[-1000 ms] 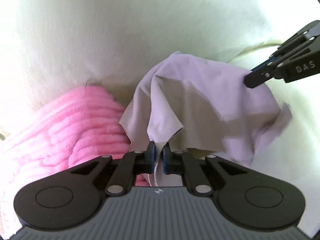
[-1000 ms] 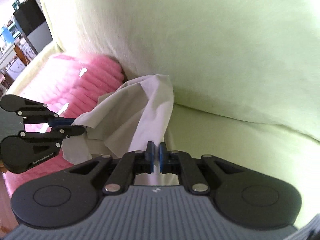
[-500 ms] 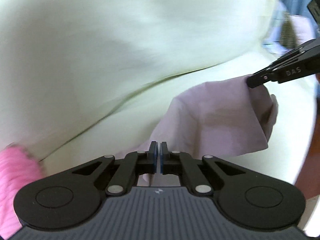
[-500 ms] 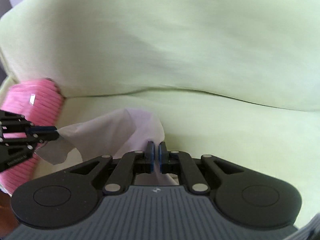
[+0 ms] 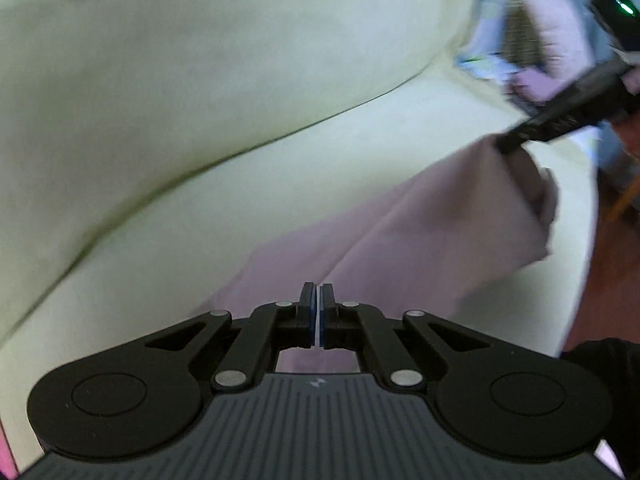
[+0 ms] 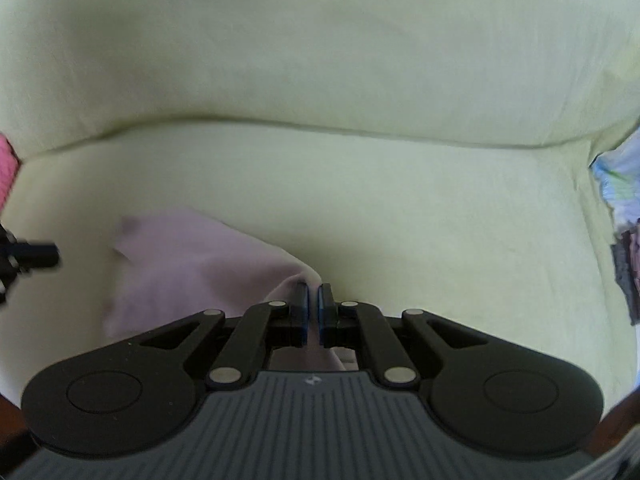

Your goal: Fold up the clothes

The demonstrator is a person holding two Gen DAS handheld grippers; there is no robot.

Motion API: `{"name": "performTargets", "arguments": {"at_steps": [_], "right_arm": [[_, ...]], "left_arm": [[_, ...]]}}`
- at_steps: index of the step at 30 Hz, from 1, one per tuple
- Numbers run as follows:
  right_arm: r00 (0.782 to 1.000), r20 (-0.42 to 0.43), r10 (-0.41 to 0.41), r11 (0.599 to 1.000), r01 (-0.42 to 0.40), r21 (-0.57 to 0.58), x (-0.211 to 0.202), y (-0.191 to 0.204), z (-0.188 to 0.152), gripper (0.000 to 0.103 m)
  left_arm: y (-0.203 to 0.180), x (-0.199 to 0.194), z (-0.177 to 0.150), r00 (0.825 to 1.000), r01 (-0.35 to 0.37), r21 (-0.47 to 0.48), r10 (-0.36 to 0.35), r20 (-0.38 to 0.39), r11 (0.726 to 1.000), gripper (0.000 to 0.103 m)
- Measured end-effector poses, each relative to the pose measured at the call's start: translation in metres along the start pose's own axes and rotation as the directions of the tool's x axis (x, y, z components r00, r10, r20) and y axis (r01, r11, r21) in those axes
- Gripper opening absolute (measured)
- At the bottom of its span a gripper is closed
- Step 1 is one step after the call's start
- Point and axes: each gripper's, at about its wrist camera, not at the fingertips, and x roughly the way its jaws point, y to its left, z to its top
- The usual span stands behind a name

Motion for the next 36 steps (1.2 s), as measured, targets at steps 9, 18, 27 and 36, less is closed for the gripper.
{"name": "performTargets", "arguments": {"at_steps": [9, 18, 27, 36], "right_arm": [[0.991, 0.097, 0.097, 0.974, -0.075, -0.214, 0.069, -0.09, -0.037, 0.019], [0.889, 0.382, 0.251, 0.905, -0.075, -0.419, 0.041, -0.051, -0.089, 0.032], [0.843, 0.414, 0.344, 0.773, -0.004, -0.634, 0.048, -0.02, -0.131, 0.048], [0.843, 0.473, 0.257, 0.709, 0.168, -0.684, 0.017, -0.009, -0.21, 0.06]], "left_arm": [[-0.034, 0.064, -0.071, 0.963, -0.264, -0.161, 0.251, -0.095, 0.951, 0.007], [0.009, 0.069, -0.158, 0.947, -0.285, -0.119, 0.298, 0.115, 0.951, 0.044], [0.016, 0.085, -0.183, 0.905, -0.319, -0.076, 0.327, 0.273, 0.945, 0.065], [-0.015, 0.075, -0.158, 0.931, -0.311, 0.024, 0.3, 0.207, 0.95, 0.0]]}}
